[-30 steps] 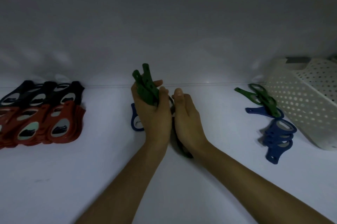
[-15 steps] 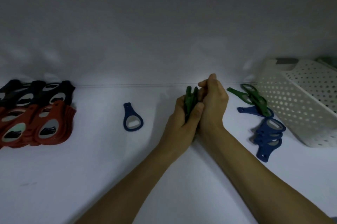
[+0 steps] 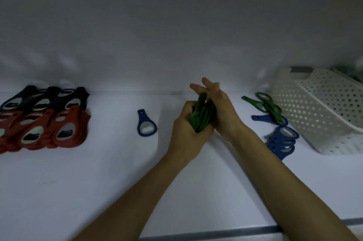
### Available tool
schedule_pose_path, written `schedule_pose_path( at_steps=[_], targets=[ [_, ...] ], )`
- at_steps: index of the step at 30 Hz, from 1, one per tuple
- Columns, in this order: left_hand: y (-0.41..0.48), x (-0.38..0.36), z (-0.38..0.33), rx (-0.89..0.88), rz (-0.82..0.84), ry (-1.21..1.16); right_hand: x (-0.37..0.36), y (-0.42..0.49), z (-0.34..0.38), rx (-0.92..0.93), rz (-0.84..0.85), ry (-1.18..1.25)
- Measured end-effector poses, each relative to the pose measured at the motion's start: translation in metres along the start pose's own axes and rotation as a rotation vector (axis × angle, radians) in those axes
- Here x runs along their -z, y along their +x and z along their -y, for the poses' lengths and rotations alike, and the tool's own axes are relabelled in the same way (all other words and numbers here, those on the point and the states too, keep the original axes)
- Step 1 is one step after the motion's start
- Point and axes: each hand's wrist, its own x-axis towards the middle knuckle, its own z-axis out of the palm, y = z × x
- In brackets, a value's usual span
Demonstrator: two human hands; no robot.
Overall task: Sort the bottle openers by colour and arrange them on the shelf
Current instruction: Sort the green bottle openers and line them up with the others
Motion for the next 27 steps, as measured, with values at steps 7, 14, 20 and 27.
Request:
schedule_pose_path(
  at_steps=[7, 14, 20, 27],
  targets=[
    [-0.007, 0.009, -0.002, 0.025, 0.062, 0.230, 0.008, -0.023, -0.029, -0.009, 0.225, -0.271],
    [-0.008, 0.037, -0.004, -0.026, 0.087, 0.861, -0.021, -0.019, -0.035, 0.111, 0.049, -0.316],
    [-0.025, 0.035, -0.008, -0.125, 0.102, 1.149, -0.025, -0.024, -0.038, 0.128, -0.105, -0.186],
    [-0.038, 0.022, -0.010, -0.078, 0.115, 1.195, -0.030, -0.039, -0.034, 0.011, -0.207, -0.031]
  ],
)
